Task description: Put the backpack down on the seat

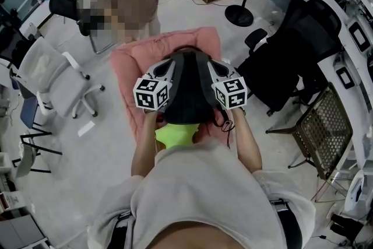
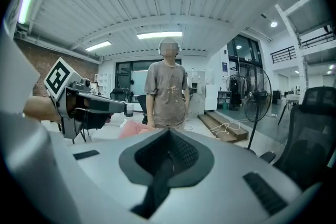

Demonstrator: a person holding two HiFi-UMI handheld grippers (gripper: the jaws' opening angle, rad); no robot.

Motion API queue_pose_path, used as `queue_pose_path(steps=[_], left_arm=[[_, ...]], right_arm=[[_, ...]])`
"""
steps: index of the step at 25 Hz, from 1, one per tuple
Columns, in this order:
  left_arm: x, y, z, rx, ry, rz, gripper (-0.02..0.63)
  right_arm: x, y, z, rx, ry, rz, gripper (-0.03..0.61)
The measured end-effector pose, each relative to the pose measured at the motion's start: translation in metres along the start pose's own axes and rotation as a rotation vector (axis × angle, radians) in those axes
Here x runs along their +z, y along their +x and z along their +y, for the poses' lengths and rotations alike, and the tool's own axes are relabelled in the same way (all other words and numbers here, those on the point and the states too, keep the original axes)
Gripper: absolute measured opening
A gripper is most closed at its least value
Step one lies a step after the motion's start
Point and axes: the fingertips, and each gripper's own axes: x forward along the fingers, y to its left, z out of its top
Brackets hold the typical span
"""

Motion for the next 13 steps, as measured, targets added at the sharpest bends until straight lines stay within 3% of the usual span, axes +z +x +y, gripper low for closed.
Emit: queue_pose_path(steps=[13], left_arm=[[-0.0059, 0.0012, 0.0059, -0.014, 0.006, 0.016, 0.012]], right_arm=[[-0.0022, 0.0069, 0.0063, 0.0, -0.006, 0.013, -0.003]])
